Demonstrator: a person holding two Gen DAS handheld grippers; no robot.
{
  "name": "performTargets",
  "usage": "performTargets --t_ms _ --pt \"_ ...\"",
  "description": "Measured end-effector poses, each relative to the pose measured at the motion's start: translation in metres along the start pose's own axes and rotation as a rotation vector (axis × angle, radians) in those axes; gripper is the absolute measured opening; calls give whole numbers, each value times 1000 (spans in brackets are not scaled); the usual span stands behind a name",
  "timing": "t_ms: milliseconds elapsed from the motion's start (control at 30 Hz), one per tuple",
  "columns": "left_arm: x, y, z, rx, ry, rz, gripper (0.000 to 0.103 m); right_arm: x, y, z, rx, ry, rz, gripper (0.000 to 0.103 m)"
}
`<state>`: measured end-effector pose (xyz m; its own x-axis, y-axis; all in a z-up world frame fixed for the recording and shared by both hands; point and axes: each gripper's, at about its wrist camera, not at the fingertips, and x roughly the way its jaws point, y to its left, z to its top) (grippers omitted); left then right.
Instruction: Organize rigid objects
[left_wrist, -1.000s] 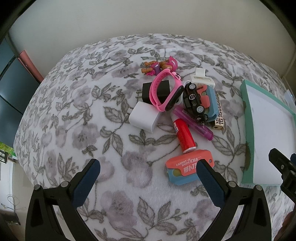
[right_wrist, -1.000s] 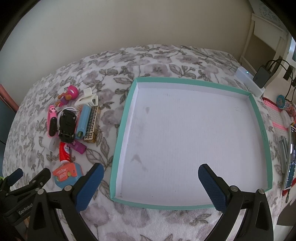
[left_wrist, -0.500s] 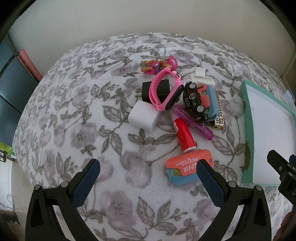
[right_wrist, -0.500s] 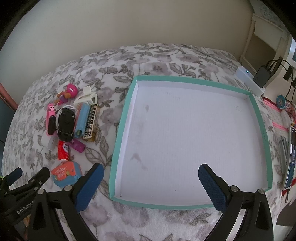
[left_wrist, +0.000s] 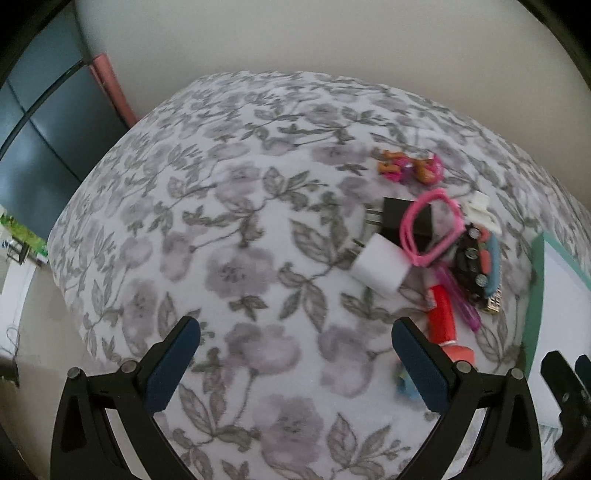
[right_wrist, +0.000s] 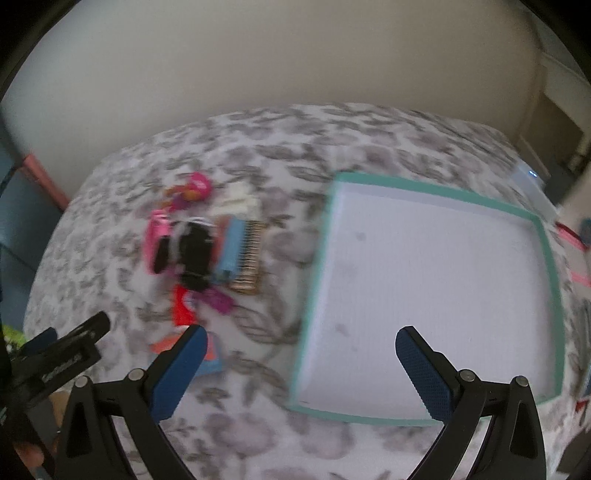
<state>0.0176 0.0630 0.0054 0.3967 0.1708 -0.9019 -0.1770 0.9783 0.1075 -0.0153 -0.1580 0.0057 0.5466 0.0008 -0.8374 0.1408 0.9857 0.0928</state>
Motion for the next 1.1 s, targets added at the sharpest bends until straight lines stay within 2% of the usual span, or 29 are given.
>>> performTargets --t_ms 267,567,767,967,1100 --pt "21 9 -3 -27 53 16 103 37 49 -1 -68 124 45 103" --pt "52 29 -9 -101 124 34 103 67 81 -17 -152 202 85 103" --pt "60 37 -9 -126 134 28 103 78 97 -25 -188 249 118 103" --pt "67 40 -6 -136 149 -3 103 93 108 -33 -225 280 90 103" --pt "64 36 0 -126 139 -48 103 97 109 -36 -236 284 61 98"
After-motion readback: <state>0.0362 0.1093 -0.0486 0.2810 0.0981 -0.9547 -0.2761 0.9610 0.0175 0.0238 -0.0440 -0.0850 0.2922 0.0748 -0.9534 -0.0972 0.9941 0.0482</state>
